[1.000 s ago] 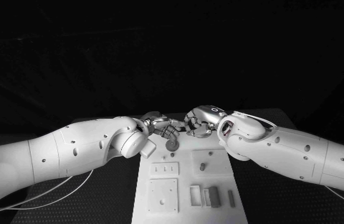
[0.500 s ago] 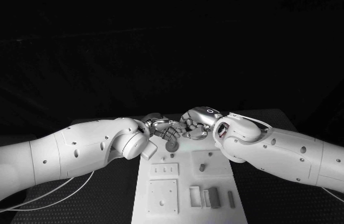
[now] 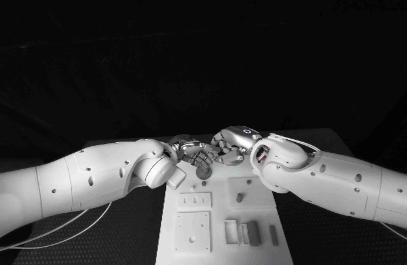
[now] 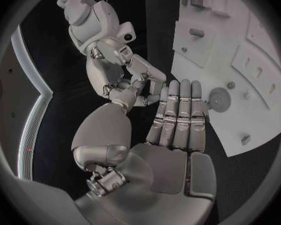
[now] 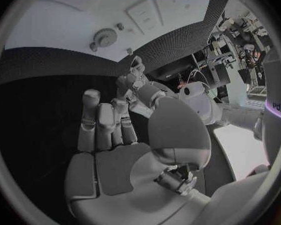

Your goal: Assemble the parts on the task board

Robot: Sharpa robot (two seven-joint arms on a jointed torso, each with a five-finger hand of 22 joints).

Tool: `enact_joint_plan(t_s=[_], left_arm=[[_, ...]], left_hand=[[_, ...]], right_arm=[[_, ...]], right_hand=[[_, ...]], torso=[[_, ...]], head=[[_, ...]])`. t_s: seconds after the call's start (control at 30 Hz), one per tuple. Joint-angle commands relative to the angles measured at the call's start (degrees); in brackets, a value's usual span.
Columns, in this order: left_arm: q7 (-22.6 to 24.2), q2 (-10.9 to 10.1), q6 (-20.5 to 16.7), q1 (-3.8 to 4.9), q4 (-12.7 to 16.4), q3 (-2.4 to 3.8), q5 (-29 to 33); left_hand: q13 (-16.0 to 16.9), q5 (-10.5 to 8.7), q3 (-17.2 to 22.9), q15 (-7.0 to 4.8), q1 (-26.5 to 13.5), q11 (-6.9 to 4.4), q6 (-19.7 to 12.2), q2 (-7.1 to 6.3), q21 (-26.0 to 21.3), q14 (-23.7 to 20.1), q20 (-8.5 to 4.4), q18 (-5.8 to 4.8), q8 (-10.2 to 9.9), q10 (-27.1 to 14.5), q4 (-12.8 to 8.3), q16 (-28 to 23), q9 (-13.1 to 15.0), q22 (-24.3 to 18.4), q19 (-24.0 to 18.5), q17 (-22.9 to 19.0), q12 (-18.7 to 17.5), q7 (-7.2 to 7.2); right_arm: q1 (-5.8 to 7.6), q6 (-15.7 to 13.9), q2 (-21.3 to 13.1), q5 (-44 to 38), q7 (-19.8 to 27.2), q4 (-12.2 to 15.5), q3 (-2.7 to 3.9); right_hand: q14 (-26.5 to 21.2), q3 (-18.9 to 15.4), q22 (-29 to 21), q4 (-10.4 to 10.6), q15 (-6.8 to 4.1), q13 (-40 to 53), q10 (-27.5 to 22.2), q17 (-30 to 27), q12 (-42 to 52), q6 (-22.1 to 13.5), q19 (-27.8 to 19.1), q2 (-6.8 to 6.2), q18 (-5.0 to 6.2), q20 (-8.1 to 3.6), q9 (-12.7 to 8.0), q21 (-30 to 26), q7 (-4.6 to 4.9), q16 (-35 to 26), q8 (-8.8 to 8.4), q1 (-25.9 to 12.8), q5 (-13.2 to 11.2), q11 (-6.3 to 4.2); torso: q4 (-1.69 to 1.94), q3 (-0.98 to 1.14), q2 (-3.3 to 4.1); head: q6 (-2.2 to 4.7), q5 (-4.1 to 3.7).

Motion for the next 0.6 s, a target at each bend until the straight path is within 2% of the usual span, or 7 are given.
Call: enact_joint_plan(t_s=[0.03,0.37,0.6], left_arm=[[0.2,0.3,0.0,0.10,0.0,0.11,-0.2],[0.1,0.5,0.3,0.10,0.1,0.11,0.2],[0.6,0.6,1.0,0.10,0.4,0.11,0.6]], left_hand=[[0.1,-0.10,0.0,-0.09,-0.2,-0.11,0.2,0.52,-0.2,-0.3,0.14,0.40,-0.2,0.0,0.1,-0.2,-0.1,0.1,-0.1,0.1,0.0,0.03],[0.2,-0.10,0.1,-0.07,-0.1,-0.09,0.3,0.91,-0.3,-0.3,0.18,0.39,-0.2,0.0,0.0,-0.3,-0.2,0.2,-0.1,0.3,0.0,0.05],[0.5,-0.10,0.4,-0.13,0.8,-0.20,0.6,2.21,-0.3,-0.2,0.15,0.43,-0.2,0.2,-0.8,-0.3,-0.3,0.4,0.0,0.7,0.1,-0.08]], right_arm=[[-0.08,0.0,0.3,-0.6,0.3,0.4,-0.02],[-0.08,0.5,0.6,-0.6,0.4,0.6,-0.02],[-0.11,0.8,1.2,-0.6,0.4,-0.1,-0.02]], right_hand=[[0.4,0.1,0.9,-0.4,-0.13,-0.1,0.4,0.1,-0.2,4.9,0.3,0.56,0.78,-0.25,2.4,0.4,1.11,0.3,1.35,-0.2,0.3,-0.17],[0.6,0.2,0.9,-0.5,-0.14,-0.1,0.5,0.2,-0.2,5.0,0.4,0.60,0.78,-0.29,2.4,0.4,1.10,0.3,1.35,-0.3,0.3,-0.18],[0.5,0.2,0.9,-0.5,-0.14,-0.1,0.5,0.1,-0.2,5.0,0.4,0.60,0.78,-0.30,2.4,0.4,1.10,0.3,1.34,-0.3,0.3,-0.18]], torso=[[-0.01,-0.05,0.03],[0.02,-0.01,0.02],[0.01,0.03,0.07]], head=[[-0.05,-0.09],[-0.06,-0.03],[-0.14,-0.06]])
